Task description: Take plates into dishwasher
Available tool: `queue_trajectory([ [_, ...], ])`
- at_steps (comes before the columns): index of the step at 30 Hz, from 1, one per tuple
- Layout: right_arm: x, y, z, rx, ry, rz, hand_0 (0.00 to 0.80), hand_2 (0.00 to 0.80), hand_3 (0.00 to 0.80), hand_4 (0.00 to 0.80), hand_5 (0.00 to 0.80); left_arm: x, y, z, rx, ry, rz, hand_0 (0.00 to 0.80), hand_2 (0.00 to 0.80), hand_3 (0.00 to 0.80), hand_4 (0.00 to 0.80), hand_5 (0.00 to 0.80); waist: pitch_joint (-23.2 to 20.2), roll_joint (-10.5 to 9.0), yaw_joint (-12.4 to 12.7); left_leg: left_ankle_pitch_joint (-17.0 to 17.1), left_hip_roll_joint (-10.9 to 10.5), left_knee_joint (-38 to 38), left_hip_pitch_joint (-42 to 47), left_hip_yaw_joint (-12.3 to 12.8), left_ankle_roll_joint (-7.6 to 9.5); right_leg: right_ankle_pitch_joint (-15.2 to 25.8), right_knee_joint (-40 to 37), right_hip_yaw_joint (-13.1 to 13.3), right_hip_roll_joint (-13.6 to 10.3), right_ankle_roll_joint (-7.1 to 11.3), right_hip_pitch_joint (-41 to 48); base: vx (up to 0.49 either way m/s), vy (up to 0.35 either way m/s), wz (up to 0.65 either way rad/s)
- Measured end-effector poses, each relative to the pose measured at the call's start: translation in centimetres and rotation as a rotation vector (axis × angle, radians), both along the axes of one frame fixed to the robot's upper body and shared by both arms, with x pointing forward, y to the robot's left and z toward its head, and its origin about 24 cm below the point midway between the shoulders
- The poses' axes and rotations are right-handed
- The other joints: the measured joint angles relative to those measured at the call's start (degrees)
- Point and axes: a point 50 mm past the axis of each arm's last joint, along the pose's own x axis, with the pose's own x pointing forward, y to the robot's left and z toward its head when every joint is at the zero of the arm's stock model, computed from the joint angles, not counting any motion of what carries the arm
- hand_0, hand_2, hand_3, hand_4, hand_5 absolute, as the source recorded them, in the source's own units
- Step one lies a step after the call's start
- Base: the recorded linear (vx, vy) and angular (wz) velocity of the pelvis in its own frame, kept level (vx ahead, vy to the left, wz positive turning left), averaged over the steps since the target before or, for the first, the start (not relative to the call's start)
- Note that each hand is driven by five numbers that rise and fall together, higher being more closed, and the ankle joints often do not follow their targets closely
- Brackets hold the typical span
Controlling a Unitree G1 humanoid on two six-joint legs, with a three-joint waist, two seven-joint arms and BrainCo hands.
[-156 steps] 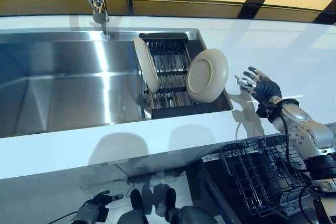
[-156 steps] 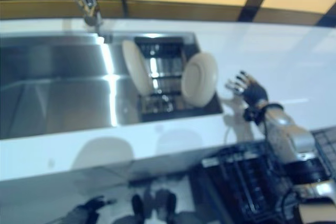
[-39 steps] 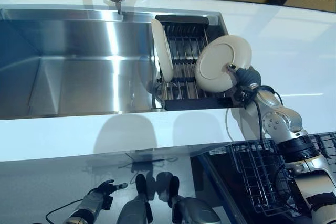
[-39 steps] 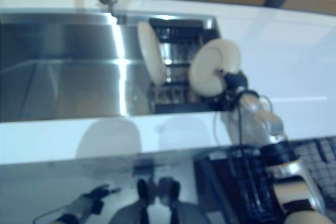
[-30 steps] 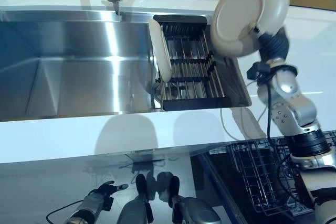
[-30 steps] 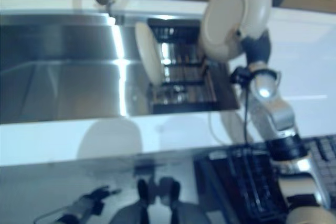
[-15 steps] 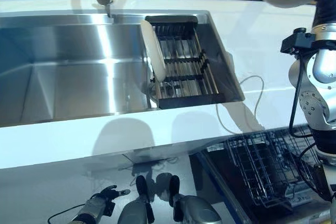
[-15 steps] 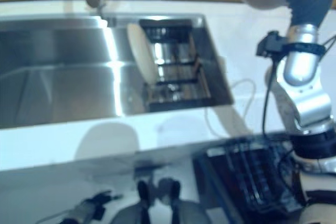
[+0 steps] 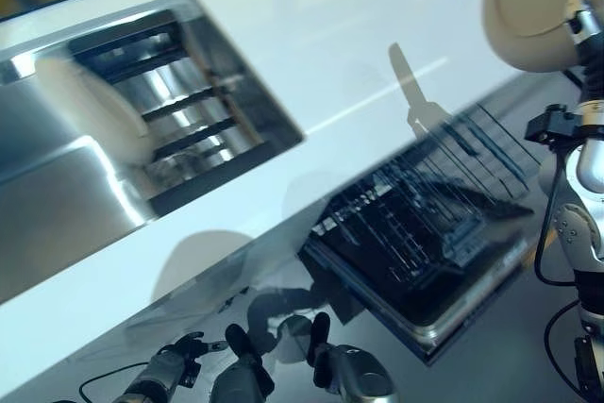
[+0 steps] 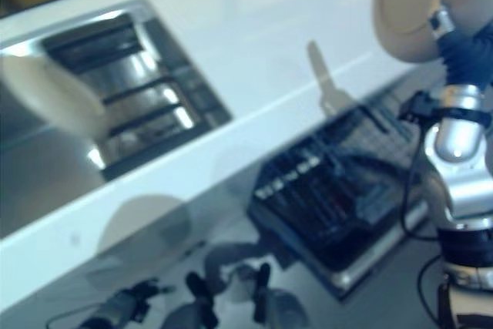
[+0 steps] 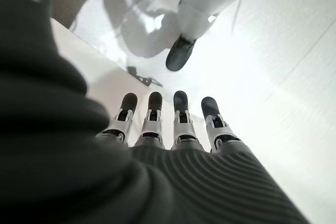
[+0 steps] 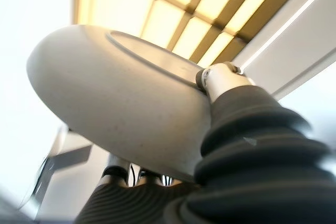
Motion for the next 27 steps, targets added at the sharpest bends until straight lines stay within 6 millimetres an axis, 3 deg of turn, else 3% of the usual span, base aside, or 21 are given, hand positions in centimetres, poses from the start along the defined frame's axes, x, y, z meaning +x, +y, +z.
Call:
queue_trajectory([
  [3,0.4,-0.3,-1.3,-0.094,0.070,-0.038,0.800,0.800,0.800,0.800,0.800,0.7,-0.1,0.3,-0.023,-0.033,0.049,0.000,0.000,0.000,0.000,0.000,-0.27,0.58,-3.22,-1.06,1.29,1.42,1.12,1.79,-2.00,0.49,-3.02,0.61,0.95,0.30,1.07,-0.173,-0.515,-0.66],
  [5,0.7,0.1,-2.3,-0.163,0.121,-0.044,0.800,0.800,0.800,0.800,0.800,1.3,-0.2,0.5,-0.023,-0.047,0.045,0.000,0.000,0.000,0.000,0.000,-0.90,1.22,-4.39,-2.17,2.76,4.32,1.68,1.62,-3.61,0.06,-2.99,0.74,1.84,-0.32,2.11,-0.215,-0.678,-0.29],
  [7,1.0,0.6,-3.1,-0.212,0.173,-0.013,0.800,0.800,0.800,0.800,0.800,1.5,-0.3,0.5,-0.025,-0.057,0.041,0.000,0.000,0.000,0.000,0.000,-1.88,1.73,-4.70,-2.62,3.29,5.85,2.09,1.47,-4.75,-1.41,-2.98,0.75,2.35,-2.54,2.93,-0.162,-0.555,-0.13],
  [8,1.1,0.7,-3.7,-0.226,0.204,0.002,0.800,0.800,0.800,0.800,0.800,1.4,-0.6,0.4,-0.031,-0.057,0.040,0.000,0.000,0.000,0.000,0.000,-2.57,2.20,-4.67,-2.81,3.48,6.43,2.01,0.87,-5.00,-1.57,-2.93,0.79,2.51,-4.97,3.09,-0.147,-0.480,0.03],
  [9,1.1,0.7,-4.1,-0.240,0.233,0.016,0.800,0.800,0.800,0.800,0.800,1.3,-1.0,0.2,-0.043,-0.057,0.036,0.000,0.000,0.000,0.000,0.000,-2.97,2.89,-4.76,-2.78,3.68,6.78,2.00,0.42,-5.00,-1.77,-2.84,0.62,2.76,-6.20,3.28,-0.147,-0.467,0.06],
  [16,2.0,0.4,-7.3,-0.355,0.427,0.083,0.800,0.800,0.800,0.800,0.800,0.6,-4.1,-0.9,-0.136,-0.052,-0.023,0.000,0.000,0.000,0.000,0.000,-3.48,9.14,-4.98,-1.97,3.73,5.75,1.93,-6.39,-5.20,-2.94,-0.94,0.88,3.15,-7.03,2.86,-0.085,-0.213,-0.01],
  [21,2.2,1.7,-9.1,-0.464,0.547,0.184,0.800,0.800,0.800,0.800,0.800,1.6,-4.7,-0.5,-0.146,-0.079,-0.053,0.000,0.000,0.000,0.000,0.000,-2.81,11.02,-5.12,-1.29,2.51,3.08,-0.08,-7.13,-4.78,-3.64,3.65,1.44,1.82,-7.28,-2.21,-0.069,-0.029,-0.07],
  [27,2.4,2.9,-11.7,-0.561,0.717,0.271,0.800,0.800,0.800,0.800,0.800,1.8,-5.0,-0.5,-0.160,-0.085,-0.050,0.000,0.000,0.000,0.000,0.000,-1.89,12.77,-5.12,-1.07,2.25,3.06,-0.77,-7.76,-4.48,-3.73,3.83,0.91,1.47,-7.14,-2.52,-0.014,-0.032,0.05],
])
